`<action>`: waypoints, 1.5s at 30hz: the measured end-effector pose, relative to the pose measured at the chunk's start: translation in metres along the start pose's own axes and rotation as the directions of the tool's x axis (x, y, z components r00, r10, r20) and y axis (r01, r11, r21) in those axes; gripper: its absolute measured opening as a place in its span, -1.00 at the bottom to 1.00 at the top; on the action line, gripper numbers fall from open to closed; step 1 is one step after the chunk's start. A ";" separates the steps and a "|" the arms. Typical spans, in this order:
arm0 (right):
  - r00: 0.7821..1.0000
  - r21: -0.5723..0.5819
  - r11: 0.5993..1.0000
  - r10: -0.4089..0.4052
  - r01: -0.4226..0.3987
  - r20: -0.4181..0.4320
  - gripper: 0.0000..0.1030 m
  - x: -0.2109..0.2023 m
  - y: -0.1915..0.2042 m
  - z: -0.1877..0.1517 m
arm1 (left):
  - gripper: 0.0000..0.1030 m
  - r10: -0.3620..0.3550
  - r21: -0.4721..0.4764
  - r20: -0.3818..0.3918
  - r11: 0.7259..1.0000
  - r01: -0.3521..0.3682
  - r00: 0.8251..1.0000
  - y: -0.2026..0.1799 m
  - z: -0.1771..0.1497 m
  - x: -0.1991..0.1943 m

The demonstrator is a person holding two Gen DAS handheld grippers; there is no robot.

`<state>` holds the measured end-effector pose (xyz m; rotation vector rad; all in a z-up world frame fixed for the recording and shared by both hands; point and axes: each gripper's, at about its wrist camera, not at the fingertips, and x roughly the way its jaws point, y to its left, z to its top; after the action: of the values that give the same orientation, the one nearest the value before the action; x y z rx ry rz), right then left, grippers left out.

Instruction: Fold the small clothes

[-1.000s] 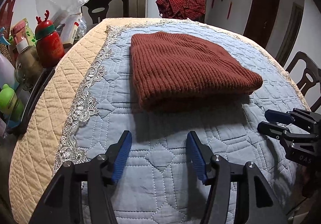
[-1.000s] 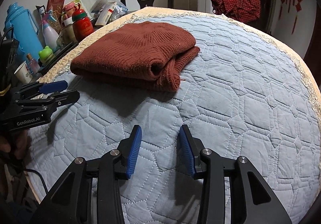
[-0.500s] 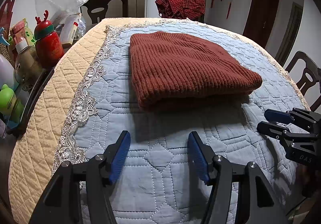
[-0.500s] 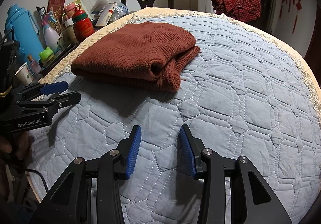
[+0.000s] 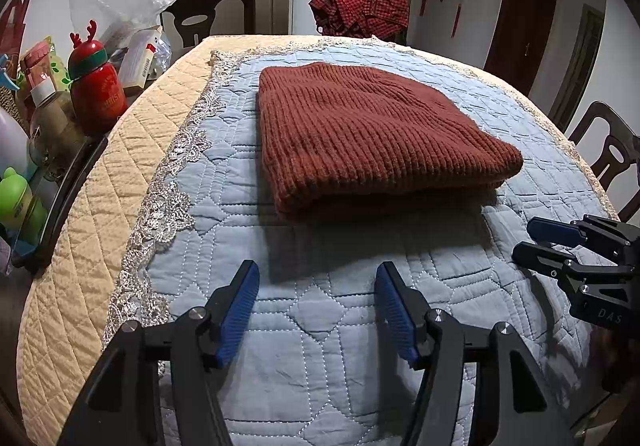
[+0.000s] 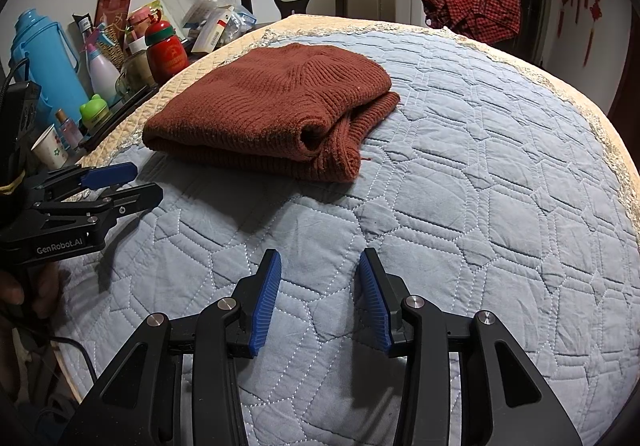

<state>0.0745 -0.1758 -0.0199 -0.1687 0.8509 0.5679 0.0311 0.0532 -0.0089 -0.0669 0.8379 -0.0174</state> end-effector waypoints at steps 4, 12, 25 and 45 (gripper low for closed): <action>1.000 0.002 1.000 0.003 -0.003 0.000 -0.19 0.000 0.001 0.001 | 0.24 -0.001 0.000 0.000 1.000 0.001 1.000 0.000 0.000 0.000; 1.000 0.002 1.000 0.004 -0.004 0.000 -0.18 0.000 0.001 0.001 | 0.25 0.000 0.000 0.000 1.000 0.000 1.000 0.000 0.000 0.000; 1.000 0.004 1.000 0.008 -0.008 0.001 -0.17 0.000 0.002 0.001 | 0.26 0.001 0.002 -0.001 1.000 -0.001 1.000 0.000 0.000 0.001; 1.000 0.005 1.000 0.009 -0.009 0.001 -0.16 0.000 0.003 0.002 | 0.31 0.004 0.005 -0.005 1.000 -0.004 1.000 -0.002 -0.001 0.002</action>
<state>0.0742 -0.1730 -0.0185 -0.1596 0.8523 0.5743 0.0319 0.0509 -0.0110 -0.0601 0.8427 -0.0159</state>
